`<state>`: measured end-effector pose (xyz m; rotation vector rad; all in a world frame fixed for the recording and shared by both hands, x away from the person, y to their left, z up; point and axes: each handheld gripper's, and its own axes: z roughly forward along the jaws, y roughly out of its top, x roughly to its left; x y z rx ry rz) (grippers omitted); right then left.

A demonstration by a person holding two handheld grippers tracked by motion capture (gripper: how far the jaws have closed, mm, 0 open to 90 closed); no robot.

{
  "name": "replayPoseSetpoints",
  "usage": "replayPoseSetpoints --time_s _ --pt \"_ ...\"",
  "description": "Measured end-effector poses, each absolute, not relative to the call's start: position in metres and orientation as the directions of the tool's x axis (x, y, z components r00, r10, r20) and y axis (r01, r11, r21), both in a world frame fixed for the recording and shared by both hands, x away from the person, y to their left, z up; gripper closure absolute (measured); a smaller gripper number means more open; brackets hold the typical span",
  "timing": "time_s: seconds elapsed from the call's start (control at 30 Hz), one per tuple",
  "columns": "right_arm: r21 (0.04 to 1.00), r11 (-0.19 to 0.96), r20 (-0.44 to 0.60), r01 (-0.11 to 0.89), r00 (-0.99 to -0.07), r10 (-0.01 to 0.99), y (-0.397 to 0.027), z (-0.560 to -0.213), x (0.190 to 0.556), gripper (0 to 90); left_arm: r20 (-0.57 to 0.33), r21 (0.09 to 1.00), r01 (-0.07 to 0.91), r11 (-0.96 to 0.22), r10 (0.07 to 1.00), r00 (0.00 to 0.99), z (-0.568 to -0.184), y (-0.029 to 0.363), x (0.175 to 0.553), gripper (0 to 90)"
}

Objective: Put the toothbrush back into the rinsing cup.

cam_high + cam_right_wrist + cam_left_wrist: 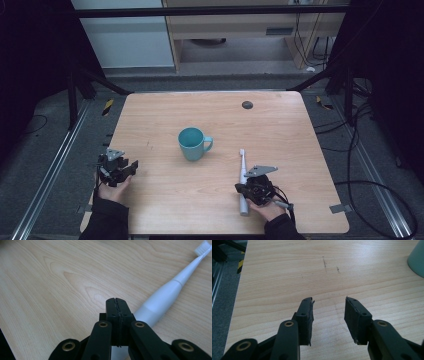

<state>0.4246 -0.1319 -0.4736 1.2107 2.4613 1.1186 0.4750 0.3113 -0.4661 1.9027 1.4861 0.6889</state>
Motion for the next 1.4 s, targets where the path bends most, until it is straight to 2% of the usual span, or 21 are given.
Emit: replayPoseSetpoints --time_s 0.5,0.93,1.1,1.27,1.4 --pt "0.654 0.408 0.159 0.637 -0.643 0.749 -0.139 -0.48 0.422 90.0 0.027 0.74 0.65 -0.173 0.973 0.229 -0.466 0.311 0.475 57.8" --pt "0.667 0.394 0.143 0.632 -0.628 0.765 -0.15 -0.476 0.421 90.0 0.028 0.74 0.65 -0.174 0.973 0.229 -0.466 0.311 0.475 57.8" --pt "0.713 0.331 0.124 0.618 -0.575 0.809 -0.165 -0.466 0.423 90.0 0.027 0.739 0.651 -0.174 0.973 0.23 -0.467 0.311 0.475 57.9" --pt "0.672 0.321 0.099 0.668 -0.51 0.854 -0.18 -0.473 0.43 90.0 0.027 0.74 0.65 -0.174 0.973 0.229 -0.466 0.311 0.475 57.9" --pt "0.667 0.322 0.096 0.672 -0.505 0.858 -0.181 -0.474 0.43 90.0 0.028 0.74 0.65 -0.174 0.973 0.229 -0.466 0.311 0.475 57.9"
